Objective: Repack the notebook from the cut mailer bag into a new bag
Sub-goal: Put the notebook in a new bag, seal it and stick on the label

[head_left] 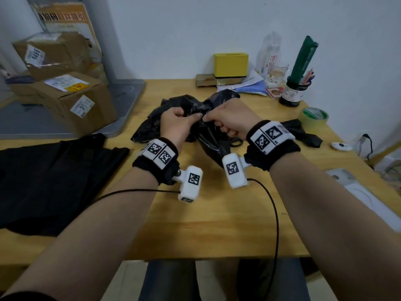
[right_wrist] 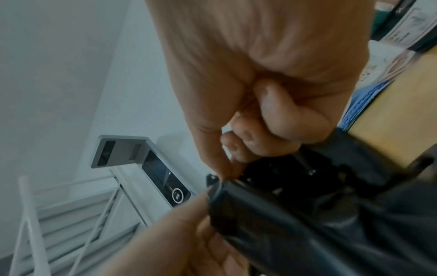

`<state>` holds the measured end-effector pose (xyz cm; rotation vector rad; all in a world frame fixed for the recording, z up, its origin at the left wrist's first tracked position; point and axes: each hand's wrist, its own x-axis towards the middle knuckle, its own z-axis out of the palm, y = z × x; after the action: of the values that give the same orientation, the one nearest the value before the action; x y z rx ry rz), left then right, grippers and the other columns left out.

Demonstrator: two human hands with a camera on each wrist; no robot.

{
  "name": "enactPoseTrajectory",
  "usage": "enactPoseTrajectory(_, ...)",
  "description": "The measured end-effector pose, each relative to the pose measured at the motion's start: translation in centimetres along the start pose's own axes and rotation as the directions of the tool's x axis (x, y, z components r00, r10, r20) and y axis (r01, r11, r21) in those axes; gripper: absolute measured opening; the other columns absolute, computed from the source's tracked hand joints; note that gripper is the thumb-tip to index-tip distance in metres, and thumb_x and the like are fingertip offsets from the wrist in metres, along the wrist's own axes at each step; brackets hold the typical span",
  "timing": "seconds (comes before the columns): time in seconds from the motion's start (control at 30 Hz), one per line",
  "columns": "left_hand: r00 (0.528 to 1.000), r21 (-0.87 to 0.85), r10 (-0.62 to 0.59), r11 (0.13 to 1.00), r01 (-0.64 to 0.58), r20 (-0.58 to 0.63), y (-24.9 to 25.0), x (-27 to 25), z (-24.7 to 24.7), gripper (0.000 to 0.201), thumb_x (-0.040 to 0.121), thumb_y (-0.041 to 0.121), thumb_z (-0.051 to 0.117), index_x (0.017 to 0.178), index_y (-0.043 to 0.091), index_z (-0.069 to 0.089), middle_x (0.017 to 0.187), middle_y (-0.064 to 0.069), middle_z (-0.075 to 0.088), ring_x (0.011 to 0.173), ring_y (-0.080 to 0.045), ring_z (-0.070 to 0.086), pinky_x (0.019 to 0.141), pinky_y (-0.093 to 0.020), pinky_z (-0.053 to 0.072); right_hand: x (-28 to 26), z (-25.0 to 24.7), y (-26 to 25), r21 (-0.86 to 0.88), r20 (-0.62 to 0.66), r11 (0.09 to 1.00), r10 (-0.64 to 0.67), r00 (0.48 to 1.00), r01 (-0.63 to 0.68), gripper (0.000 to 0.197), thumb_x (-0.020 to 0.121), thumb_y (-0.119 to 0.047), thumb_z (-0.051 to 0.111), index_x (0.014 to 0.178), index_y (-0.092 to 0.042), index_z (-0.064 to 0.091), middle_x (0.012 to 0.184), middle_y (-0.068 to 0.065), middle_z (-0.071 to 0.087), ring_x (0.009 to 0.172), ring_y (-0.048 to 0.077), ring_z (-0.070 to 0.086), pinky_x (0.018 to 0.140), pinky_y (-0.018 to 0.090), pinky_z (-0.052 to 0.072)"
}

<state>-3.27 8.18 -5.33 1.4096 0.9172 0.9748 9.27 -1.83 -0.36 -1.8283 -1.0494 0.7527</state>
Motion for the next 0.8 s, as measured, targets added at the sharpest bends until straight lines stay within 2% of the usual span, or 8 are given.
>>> enactPoseTrajectory(0.13,0.992,-0.057,-0.047,0.997,0.054,0.117,0.7,-0.9,0.6,0.042,0.067,0.018,0.082,0.102,0.012,0.06,0.096,-0.012,0.07,0.095,-0.028,0.071,0.092,-0.052,0.055,-0.2,-0.6,0.9,0.021,-0.022,0.999,0.031,0.999,-0.031,0.012,0.088,-0.018,0.074,0.096,-0.012,0.068,0.057,0.0,0.042,0.043,0.012,0.034,0.038,0.021,0.023)
enactPoseTrajectory(0.2,0.978,-0.07,-0.05,0.995,0.065,0.203,0.9,-1.3,0.9,0.042,0.068,0.013,0.083,0.102,0.014,0.058,0.085,-0.007,0.067,0.09,-0.027,0.069,0.094,-0.052,0.053,-0.3,-1.1,1.3,0.032,-0.033,0.998,0.05,0.998,-0.049,0.02,0.089,-0.018,0.073,0.106,-0.008,0.072,0.058,0.0,0.041,0.043,0.012,0.032,0.038,0.021,0.022)
enactPoseTrajectory(0.27,0.965,-0.03,-0.018,0.999,0.026,0.261,0.8,-1.7,1.5,0.039,0.072,0.007,0.084,0.101,0.014,0.058,0.069,0.001,0.062,0.079,-0.024,0.063,0.085,-0.046,0.055,-0.3,-1.6,1.5,0.01,-0.051,0.998,0.069,0.996,-0.069,0.025,0.087,-0.019,0.074,0.108,-0.005,0.073,0.057,0.0,0.041,0.043,0.012,0.032,0.037,0.021,0.023)
enactPoseTrajectory(0.37,0.961,0.034,0.032,0.999,-0.043,0.274,0.7,-1.8,2.5,0.037,0.071,0.006,0.086,0.094,0.015,0.058,0.059,0.006,0.052,0.064,-0.017,0.053,0.06,-0.026,0.049,-0.4,-2.2,1.8,-0.062,-0.067,0.995,0.08,0.995,-0.084,0.014,0.083,-0.017,0.075,0.095,-0.012,0.069,0.059,0.002,0.043,0.043,0.013,0.034,0.038,0.02,0.026)
enactPoseTrajectory(0.47,0.966,0.026,0.006,1.0,-0.014,0.257,0.5,-1.6,3.5,0.035,0.074,0.004,0.084,0.091,0.013,0.056,0.051,0.013,0.051,0.051,-0.006,0.053,0.05,-0.018,0.044,-0.7,-3.2,2.2,-0.042,-0.048,0.995,0.09,0.995,-0.092,0.017,0.089,-0.017,0.07,0.101,-0.006,0.075,0.056,0.0,0.045,0.043,0.012,0.034,0.039,0.02,0.025)
enactPoseTrajectory(0.6,0.964,-0.083,-0.077,0.991,0.101,0.253,-0.1,-1.3,5.2,0.034,0.076,0.001,0.081,0.088,0.014,0.053,0.081,-0.009,0.062,0.078,-0.022,0.067,0.071,-0.033,0.057,-1.1,-4.4,2.3,-0.095,-0.027,0.99,0.1,0.995,-0.103,0.016,0.096,-0.018,0.059,0.092,-0.011,0.073,0.055,-0.002,0.049,0.04,0.012,0.034,0.039,0.019,0.023)
enactPoseTrajectory(0.7,0.964,-0.163,-0.159,0.967,0.196,0.212,-0.8,-0.6,7.1,0.036,0.075,0.002,0.082,0.09,0.015,0.052,0.085,-0.011,0.064,0.08,-0.024,0.069,0.066,-0.032,0.057,-1.1,-5.6,2.6,-0.181,-0.04,0.978,0.095,0.995,-0.101,0.022,0.097,-0.021,0.06,0.077,-0.014,0.069,0.054,-0.002,0.051,0.041,0.014,0.037,0.04,0.02,0.025)
enactPoseTrajectory(0.8,0.959,-0.21,-0.234,0.941,0.264,0.157,-1.4,0.1,8.9,0.041,0.069,0.005,0.085,0.091,0.018,0.053,0.11,-0.019,0.069,0.096,-0.032,0.071,0.077,-0.043,0.061,-0.9,-7.5,3.4,-0.159,-0.073,0.98,0.106,0.992,-0.117,0.02,0.093,-0.023,0.066,0.081,-0.008,0.072,0.057,0.001,0.056,0.043,0.015,0.039,0.039,0.02,0.025)
